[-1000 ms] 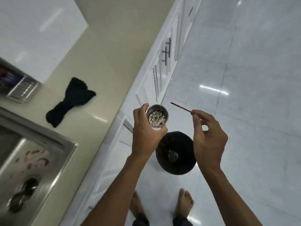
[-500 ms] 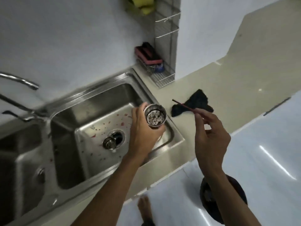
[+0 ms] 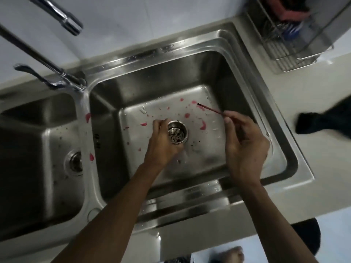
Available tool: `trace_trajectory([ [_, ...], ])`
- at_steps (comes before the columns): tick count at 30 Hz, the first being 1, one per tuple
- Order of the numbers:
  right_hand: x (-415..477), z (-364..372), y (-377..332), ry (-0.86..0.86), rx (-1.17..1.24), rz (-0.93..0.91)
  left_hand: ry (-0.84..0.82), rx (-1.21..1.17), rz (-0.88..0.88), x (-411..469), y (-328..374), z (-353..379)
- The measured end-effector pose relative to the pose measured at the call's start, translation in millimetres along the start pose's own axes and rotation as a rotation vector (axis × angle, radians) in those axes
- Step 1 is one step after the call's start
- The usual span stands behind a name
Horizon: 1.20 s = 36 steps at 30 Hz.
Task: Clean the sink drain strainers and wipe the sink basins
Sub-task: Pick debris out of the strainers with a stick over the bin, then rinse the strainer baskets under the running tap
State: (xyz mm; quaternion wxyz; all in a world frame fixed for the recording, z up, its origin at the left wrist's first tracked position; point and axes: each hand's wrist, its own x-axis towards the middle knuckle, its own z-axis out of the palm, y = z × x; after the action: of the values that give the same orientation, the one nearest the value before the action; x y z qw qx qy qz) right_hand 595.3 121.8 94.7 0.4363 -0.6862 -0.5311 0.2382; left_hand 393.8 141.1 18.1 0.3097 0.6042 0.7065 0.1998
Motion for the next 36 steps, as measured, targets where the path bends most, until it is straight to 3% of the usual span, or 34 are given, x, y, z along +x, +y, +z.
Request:
trace_trajectory([
  [5,16.4,12.0,10.0,0.006,-0.075,0.001,-0.142,0.086,0.026,36.8,-14.5,39.6],
  [12,37.5,22.5,19.8,-0.005,-0.151,-0.032,-0.095,0.309,0.111,57.4,-34.7,63.8],
  [28,41.3,27.8,30.9,-0.043,-0.201,-0.055,-0.130,0.372,0.113,53.4,-31.9,65.9],
  [36,50.1,-9.5,21.2,0.055,-0.157,-0.105,-0.041,0.287,0.174,45.2,25.8,56.0],
])
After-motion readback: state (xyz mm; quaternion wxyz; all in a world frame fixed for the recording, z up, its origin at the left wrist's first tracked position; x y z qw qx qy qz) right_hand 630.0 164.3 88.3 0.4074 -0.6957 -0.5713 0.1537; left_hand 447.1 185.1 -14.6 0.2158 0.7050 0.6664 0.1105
